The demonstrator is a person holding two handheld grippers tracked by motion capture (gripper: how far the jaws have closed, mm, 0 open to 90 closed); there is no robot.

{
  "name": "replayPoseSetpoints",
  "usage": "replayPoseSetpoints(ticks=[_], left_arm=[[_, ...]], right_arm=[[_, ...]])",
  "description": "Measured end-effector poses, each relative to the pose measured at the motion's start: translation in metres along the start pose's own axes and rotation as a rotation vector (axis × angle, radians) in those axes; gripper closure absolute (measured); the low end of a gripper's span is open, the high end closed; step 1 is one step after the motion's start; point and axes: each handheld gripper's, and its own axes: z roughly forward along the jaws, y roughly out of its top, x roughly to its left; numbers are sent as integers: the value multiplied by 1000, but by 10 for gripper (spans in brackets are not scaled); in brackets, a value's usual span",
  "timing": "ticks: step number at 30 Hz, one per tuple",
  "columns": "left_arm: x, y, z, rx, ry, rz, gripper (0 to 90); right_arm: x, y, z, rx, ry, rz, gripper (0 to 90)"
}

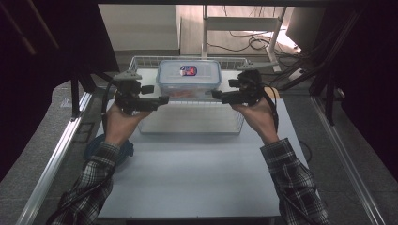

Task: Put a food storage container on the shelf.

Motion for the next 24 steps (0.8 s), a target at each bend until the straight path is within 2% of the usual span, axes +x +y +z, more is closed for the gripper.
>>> replayPoseSetpoints(ticks=[3, 7, 8, 9, 10, 11, 12, 13, 14, 15, 16, 17, 18, 19, 21, 24], left_arm=[[-8, -18, -1, 3, -27, 2, 184], [-19, -39, -3, 6, -33, 13, 114], [-22, -44, -3, 12, -35, 18, 91], [-24, -48, -4, 18, -36, 23, 87], [-29, -58, -5, 22, -29, 33, 84], [-29, -58, -5, 22, -29, 33, 78], [-31, -65, -6, 25, -33, 32, 74], [-33, -70, -7, 26, -36, 28, 74], [-36, -79, -8, 25, -33, 22, 67], [-36, -79, -8, 25, -33, 22, 64], [-40, -90, -9, 25, -35, 20, 61], [-40, -90, -9, 25, -35, 20, 56], [-43, -101, -10, 26, -28, 24, 54], [-43, -101, -10, 26, -28, 24, 54], [-46, -113, -10, 26, -26, 28, 49], [-49, -121, -10, 28, -25, 37, 42]], right_arm=[[5, -9, -4, -4, 5, -15, 135], [13, -26, -8, -1, 21, -28, 89], [17, -35, -8, 3, 22, -34, 71], [19, -38, -8, 8, 17, -41, 62], [21, -43, -8, 21, 15, -57, 53], [21, -43, -8, 21, 15, -57, 53], [26, -53, -9, 30, 10, -78, 42], [26, -53, -9, 30, 10, -78, 42], [29, -62, -10, 31, 18, -80, 33], [29, -62, -10, 31, 18, -80, 33], [32, -71, -12, 34, 22, -85, 25], [32, -71, -12, 34, 22, -85, 25], [34, -79, -14, 32, 21, -91, 20], [34, -79, -14, 32, 21, -91, 20], [37, -92, -15, 30, 23, -91, 16], [38, -101, -16, 30, 22, -89, 14]])
